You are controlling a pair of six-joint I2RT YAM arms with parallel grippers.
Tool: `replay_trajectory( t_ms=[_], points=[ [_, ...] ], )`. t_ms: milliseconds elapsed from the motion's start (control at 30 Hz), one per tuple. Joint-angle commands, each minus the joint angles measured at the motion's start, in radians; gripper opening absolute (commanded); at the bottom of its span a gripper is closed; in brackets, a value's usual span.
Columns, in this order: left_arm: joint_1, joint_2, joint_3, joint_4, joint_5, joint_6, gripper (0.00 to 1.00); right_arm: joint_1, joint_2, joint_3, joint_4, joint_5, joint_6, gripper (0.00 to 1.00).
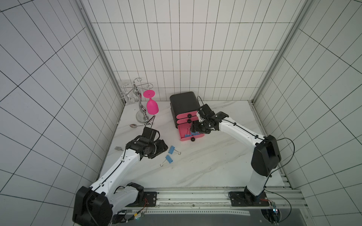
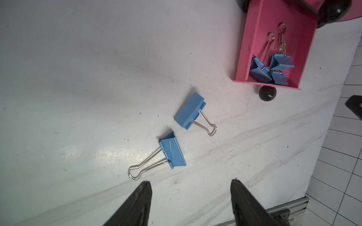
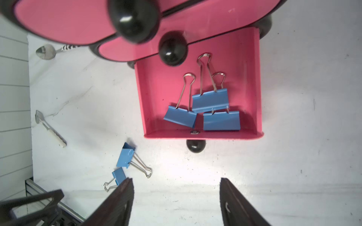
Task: Put the binder clips in the drawer according to color
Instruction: Place the binder clip in the drawer, then pick up the binder clip at the center of the board.
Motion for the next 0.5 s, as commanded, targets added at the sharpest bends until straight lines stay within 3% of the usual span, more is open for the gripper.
replay_trajectory(
  t_ms=[0,233,467],
  points=[
    [-0.007,0.035,-0.007,0.025,-0.057,0.054,0.68,0.077,-0.072,-0.097,-0.031,0.037,-0.038,0.71],
    [-0.031,0.088,-0.104,0.202,-0.016,0.048,0.68,0.15,-0.24,-0.354,0.002,0.053,0.042,0.71],
    [-0.067,0.092,-0.199,0.29,-0.05,0.037,0.68,0.151,-0.389,-0.432,-0.031,0.111,0.064,0.71]
  ],
)
